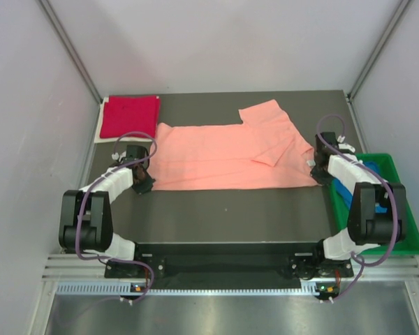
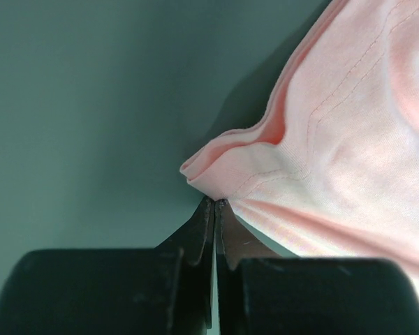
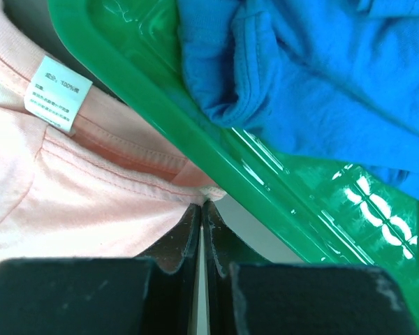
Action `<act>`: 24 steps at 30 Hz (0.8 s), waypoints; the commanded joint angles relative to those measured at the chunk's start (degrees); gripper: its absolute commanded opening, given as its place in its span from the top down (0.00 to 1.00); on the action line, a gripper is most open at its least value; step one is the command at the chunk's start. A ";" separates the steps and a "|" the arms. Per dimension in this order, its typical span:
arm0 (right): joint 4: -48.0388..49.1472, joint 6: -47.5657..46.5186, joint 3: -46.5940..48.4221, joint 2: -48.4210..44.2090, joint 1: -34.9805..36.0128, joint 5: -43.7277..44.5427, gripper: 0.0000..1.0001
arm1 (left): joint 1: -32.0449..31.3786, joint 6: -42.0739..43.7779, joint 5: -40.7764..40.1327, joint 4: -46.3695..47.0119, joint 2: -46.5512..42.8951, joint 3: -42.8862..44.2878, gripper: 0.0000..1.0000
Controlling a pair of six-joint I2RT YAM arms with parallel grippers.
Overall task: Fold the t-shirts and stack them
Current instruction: Fold the tshirt
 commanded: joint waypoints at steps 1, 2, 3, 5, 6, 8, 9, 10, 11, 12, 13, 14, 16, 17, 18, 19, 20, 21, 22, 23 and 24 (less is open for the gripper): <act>1.96 -0.71 -2.04 -2.60 -1.05 0.86 1.00 | 0.41 1.23 -5.64 -3.09 0.18 1.04 1.00; 2.22 -0.62 -3.09 -2.69 -1.05 0.25 1.00 | 0.41 1.14 -5.55 -3.35 0.09 0.60 1.00; 2.23 -0.36 -3.62 -2.69 -1.05 0.24 1.00 | 0.41 1.14 -5.29 -3.44 0.17 0.42 1.00; 2.58 -0.27 -5.28 -3.13 -1.05 0.06 1.00 | 0.41 1.40 -5.46 -4.05 0.44 0.07 0.99; 2.84 -0.27 -5.64 -3.31 -1.05 0.06 1.00 | 0.41 1.32 -5.73 -4.49 0.53 -0.02 0.99; 3.02 -0.18 -6.69 -4.45 -1.05 0.50 1.00 | 0.41 1.67 -6.51 -5.46 0.26 -0.11 0.99; 3.28 -0.26 -6.96 -4.89 -1.05 0.59 1.00 | 0.41 1.84 -6.78 -5.64 -0.17 -0.02 0.98; 3.28 -0.35 -7.23 -5.59 -1.14 0.50 1.00 | 0.41 1.84 -7.04 -6.07 -0.61 0.07 0.97; 3.28 -0.44 -7.49 -5.77 -1.14 0.50 1.00 | 0.41 1.75 -7.22 -6.43 -0.96 0.42 0.95; 2.85 -0.44 -7.58 -5.86 -1.22 0.68 1.00 | 0.41 1.84 -7.31 -7.30 -1.32 0.60 0.93; 2.49 -0.53 -7.67 -6.03 -1.40 0.77 1.00 | 0.41 1.75 -7.48 -7.83 -1.93 1.03 0.87; 2.05 -0.62 -7.67 -6.12 -1.49 0.77 1.00 | 0.41 1.67 -7.31 -8.36 -2.37 1.38 0.83; 1.00 -0.88 -7.23 -6.30 -1.58 0.59 0.93 | 0.41 1.84 -7.31 -10.38 -4.48 2.61 0.68; -0.31 -1.14 -6.97 -6.56 -1.58 0.50 0.90 | 0.41 1.84 -6.96 -10.64 -5.61 3.05 0.66; -1.02 -1.49 -6.53 -7.52 -1.58 0.42 0.87 | 0.41 2.10 -6.26 -11.43 -6.67 3.58 0.64; -1.64 -1.84 -5.57 -8.22 -1.58 -0.11 0.81 | 0.41 2.19 -5.65 -11.79 -8.59 4.98 0.63; -2.86 -2.63 -4.95 -8.75 -1.58 -0.72 0.78 | 0.41 2.37 -4.77 -11.88 -9.48 5.69 0.62; -3.57 -2.81 -4.16 -9.54 -1.49 -1.16 0.76 | 0.33 2.54 -1.72 -11.18 -10.89 6.22 0.62; -4.18 -2.90 -2.67 -9.81 -1.49 -2.47 0.75 | 0.33 2.63 0.32 -10.22 -11.51 6.92 0.62; -4.36 -2.99 -2.31 -10.07 -1.40 -3.62 0.75 | 0.24 2.81 2.60 -8.99 -12.04 6.93 0.62; -4.28 -2.82 -2.05 -10.08 -1.14 -4.85 0.75 | 0.15 2.63 8.10 -7.50 -12.65 6.66 0.62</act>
